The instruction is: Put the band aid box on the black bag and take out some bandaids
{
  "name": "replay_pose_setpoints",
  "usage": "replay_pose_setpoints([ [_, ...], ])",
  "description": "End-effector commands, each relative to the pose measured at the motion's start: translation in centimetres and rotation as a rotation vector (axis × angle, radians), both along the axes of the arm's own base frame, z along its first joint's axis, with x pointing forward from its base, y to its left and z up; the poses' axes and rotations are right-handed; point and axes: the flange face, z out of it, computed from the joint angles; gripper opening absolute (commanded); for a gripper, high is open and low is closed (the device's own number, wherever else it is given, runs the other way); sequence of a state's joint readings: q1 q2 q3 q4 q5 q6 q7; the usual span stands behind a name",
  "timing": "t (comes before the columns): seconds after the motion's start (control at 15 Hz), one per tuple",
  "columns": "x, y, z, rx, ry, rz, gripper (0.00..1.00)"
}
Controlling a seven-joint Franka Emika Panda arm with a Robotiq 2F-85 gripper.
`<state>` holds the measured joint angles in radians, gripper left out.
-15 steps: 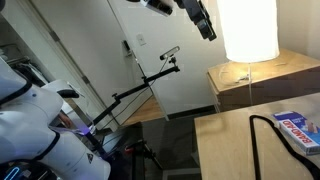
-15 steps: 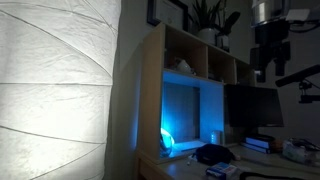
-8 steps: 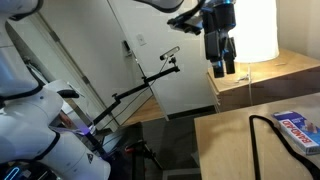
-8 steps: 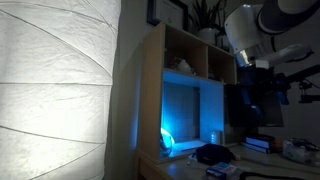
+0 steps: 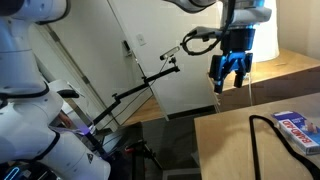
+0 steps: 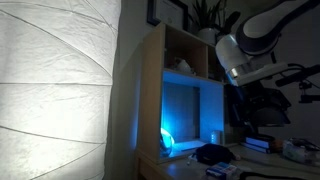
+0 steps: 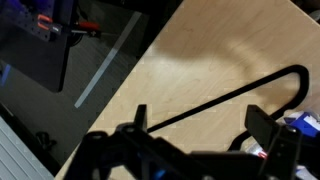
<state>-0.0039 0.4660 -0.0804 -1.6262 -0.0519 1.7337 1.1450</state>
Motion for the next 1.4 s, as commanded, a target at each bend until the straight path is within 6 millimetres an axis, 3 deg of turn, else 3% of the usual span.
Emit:
replay_pose_setpoints([
  [0.0,0.6,-0.9,0.9,0.024,-0.029,-0.195,1.00],
  [0.07,0.2,-0.5,0.1,0.012,-0.013,-0.104,1.00],
  [0.47,0.4,-1.0,0.5,0.012,-0.022,-0.168,1.00],
  [0.67,2.0,0.3,-1.1,0.078,0.001,-0.239,1.00],
  [1.0,5.3,2.0,-2.2,0.291,-0.145,-0.422,1.00],
  [1.33,8.7,1.7,-4.1,0.297,-0.377,-0.600,1.00],
])
